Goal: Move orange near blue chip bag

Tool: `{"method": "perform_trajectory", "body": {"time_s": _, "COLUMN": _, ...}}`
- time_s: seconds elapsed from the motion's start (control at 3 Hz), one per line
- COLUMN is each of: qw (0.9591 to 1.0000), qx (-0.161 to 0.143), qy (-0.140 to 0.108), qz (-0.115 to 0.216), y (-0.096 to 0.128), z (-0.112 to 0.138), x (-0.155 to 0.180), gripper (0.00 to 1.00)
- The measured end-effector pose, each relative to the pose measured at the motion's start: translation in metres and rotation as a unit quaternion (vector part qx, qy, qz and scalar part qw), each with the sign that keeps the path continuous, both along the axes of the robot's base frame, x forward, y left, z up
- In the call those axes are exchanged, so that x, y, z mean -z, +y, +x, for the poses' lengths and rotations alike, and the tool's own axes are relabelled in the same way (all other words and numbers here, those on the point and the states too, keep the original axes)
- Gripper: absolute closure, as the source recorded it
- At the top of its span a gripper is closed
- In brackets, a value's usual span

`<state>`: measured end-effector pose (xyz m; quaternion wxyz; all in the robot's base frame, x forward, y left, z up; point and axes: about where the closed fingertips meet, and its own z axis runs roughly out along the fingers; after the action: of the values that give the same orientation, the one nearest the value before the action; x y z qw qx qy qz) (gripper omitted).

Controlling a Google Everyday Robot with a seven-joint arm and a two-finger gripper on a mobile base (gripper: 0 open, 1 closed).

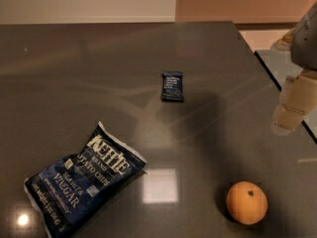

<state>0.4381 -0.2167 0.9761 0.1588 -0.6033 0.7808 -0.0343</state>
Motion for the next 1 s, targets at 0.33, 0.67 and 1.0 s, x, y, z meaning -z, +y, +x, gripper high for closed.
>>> {"method": "perform_trajectory", "body": {"time_s": 0.33, "qw": 1.0000, "qx": 0.000, "qy": 0.000, "qz": 0.000, "y": 0.000, "z": 0.000, "x": 0.000, "gripper": 0.00}}
{"method": "perform_trajectory", "body": {"time_s": 0.67, "qw": 0.9999, "qx": -0.008, "qy": 0.003, "qz": 0.006, "y": -0.002, "z": -0.005, "x": -0.001, "gripper": 0.00}}
{"method": "perform_trajectory", "body": {"time_s": 1.0, "qw": 0.9991, "qx": -0.036, "qy": 0.010, "qz": 0.019, "y": 0.000, "z": -0.021, "x": 0.003, "gripper": 0.00}}
